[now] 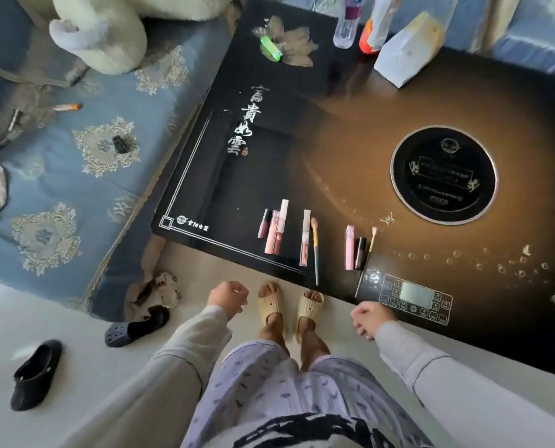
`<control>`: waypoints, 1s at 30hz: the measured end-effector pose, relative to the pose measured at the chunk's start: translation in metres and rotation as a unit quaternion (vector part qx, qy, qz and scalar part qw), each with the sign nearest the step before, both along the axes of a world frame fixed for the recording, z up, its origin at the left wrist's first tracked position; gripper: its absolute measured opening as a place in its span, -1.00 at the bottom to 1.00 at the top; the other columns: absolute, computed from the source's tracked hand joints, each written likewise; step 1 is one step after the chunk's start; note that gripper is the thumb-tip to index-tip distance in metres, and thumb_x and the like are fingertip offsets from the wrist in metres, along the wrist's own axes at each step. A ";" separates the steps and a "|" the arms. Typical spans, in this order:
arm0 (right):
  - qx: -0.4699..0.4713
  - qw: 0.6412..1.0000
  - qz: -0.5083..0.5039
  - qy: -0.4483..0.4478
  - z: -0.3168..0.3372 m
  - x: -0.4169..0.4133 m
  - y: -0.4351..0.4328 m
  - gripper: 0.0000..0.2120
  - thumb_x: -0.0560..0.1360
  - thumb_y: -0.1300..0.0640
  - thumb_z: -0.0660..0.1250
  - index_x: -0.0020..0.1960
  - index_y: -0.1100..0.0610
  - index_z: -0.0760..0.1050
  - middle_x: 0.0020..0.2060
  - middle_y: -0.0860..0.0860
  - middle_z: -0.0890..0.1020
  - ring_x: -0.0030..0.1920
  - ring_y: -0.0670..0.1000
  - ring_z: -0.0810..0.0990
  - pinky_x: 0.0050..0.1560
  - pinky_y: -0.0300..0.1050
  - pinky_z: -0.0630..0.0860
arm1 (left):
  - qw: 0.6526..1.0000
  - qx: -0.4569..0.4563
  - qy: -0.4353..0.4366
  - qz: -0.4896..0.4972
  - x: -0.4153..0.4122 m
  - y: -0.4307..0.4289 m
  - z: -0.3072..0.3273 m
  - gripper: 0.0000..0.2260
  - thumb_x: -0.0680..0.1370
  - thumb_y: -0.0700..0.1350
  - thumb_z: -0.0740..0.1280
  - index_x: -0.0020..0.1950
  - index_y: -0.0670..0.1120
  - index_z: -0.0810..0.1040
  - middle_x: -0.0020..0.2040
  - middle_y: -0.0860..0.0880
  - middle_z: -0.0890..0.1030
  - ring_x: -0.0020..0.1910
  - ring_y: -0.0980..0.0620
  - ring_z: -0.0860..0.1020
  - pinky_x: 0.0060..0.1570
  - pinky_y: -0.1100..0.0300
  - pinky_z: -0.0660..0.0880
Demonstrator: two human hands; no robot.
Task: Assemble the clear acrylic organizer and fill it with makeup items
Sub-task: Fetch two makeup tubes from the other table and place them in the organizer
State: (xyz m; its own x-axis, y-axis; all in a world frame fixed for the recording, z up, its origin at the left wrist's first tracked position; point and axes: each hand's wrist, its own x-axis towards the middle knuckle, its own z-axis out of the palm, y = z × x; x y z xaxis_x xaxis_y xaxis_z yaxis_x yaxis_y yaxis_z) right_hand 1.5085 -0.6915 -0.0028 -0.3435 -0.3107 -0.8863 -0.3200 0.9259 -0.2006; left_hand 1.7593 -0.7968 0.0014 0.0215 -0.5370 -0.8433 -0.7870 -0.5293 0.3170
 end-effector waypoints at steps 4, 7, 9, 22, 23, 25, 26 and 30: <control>-0.074 0.996 -0.055 0.014 -0.008 0.011 -0.046 -0.88 0.49 0.32 0.24 -0.10 0.19 0.53 -0.21 0.11 0.53 -0.28 0.05 0.47 -0.36 -0.24 0.36 | 0.998 -0.047 0.008 -0.050 -0.031 -0.038 -0.002 -0.78 0.54 -0.18 0.22 0.14 -0.17 0.56 -0.02 -0.17 0.62 -0.10 -0.08 0.56 -0.02 0.15 0.48; -0.097 0.990 -0.095 0.041 -0.016 0.020 -0.082 -0.78 0.47 0.28 0.27 0.11 0.19 0.50 -0.14 0.10 0.55 -0.20 0.12 0.53 -0.22 -0.03 0.57 | 0.995 -0.075 -0.005 -0.066 -0.056 -0.060 -0.011 -0.72 0.51 -0.11 0.28 0.20 -0.11 0.51 0.07 -0.15 0.64 0.09 -0.14 0.57 0.10 0.14 0.46; -0.110 0.989 -0.085 0.059 -0.021 0.028 -0.103 -0.77 0.46 0.24 0.29 0.12 0.17 0.50 -0.07 0.13 0.61 -0.17 0.16 0.59 -0.10 0.07 0.62 | 0.993 -0.088 -0.017 -0.081 -0.071 -0.071 -0.019 -0.70 0.49 -0.09 0.28 0.22 -0.08 0.49 0.07 -0.14 0.64 0.12 -0.15 0.55 0.12 0.10 0.46; -0.074 0.981 0.067 0.166 -0.052 0.053 -0.145 -0.74 0.50 0.02 0.27 0.07 0.19 0.50 0.00 0.16 0.64 0.03 0.19 0.60 -0.02 -0.04 0.52 | 0.973 -0.133 -0.094 -0.161 -0.107 -0.096 -0.051 -0.79 0.51 -0.09 0.27 0.07 -0.18 0.48 0.01 -0.19 0.62 0.02 -0.23 0.57 -0.06 0.05 0.49; -0.068 0.981 0.075 0.168 -0.054 0.054 -0.146 -0.72 0.50 0.01 0.27 0.10 0.18 0.51 -0.02 0.16 0.65 0.02 0.18 0.61 -0.03 -0.06 0.52 | 0.971 -0.134 -0.099 -0.169 -0.108 -0.098 -0.053 -0.80 0.52 -0.09 0.27 0.04 -0.19 0.49 0.00 -0.19 0.62 0.02 -0.23 0.57 -0.08 0.07 0.48; -0.062 0.978 0.098 0.176 -0.056 0.055 -0.149 -0.66 0.49 0.00 0.28 0.19 0.14 0.50 -0.06 0.15 0.67 -0.01 0.18 0.63 -0.06 -0.08 0.53 | 0.967 -0.140 -0.105 -0.186 -0.110 -0.100 -0.054 -0.80 0.52 -0.09 0.27 0.03 -0.20 0.50 -0.01 -0.19 0.62 0.02 -0.22 0.56 -0.09 0.07 0.48; -0.057 0.976 0.106 0.182 -0.057 0.055 -0.150 -0.64 0.48 -0.01 0.29 0.21 0.13 0.50 -0.07 0.15 0.67 -0.01 0.18 0.63 -0.06 -0.08 0.53 | 0.965 -0.140 -0.108 -0.193 -0.111 -0.101 -0.055 -0.80 0.52 -0.09 0.27 0.03 -0.20 0.51 0.00 -0.19 0.62 0.04 -0.22 0.56 -0.08 0.06 0.48; -0.044 0.977 0.096 0.183 -0.059 0.060 -0.153 -0.70 0.48 0.00 0.31 0.03 0.21 0.57 -0.07 0.15 0.67 -0.02 0.18 0.64 -0.17 -0.12 0.46 | 0.961 -0.130 -0.113 -0.216 -0.113 -0.102 -0.060 -0.81 0.52 -0.12 0.26 0.04 -0.20 0.53 0.01 -0.20 0.62 0.04 -0.22 0.57 -0.10 0.08 0.48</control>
State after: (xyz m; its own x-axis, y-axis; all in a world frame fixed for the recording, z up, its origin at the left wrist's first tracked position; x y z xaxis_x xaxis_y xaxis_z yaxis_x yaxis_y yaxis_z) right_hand 1.5689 -0.8447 -0.0618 -0.5603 -0.4694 -0.6824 -0.5511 0.8263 -0.1159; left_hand 1.6465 -0.8992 -0.0587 -0.0848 -0.7295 -0.6787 -0.9798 -0.0628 0.1899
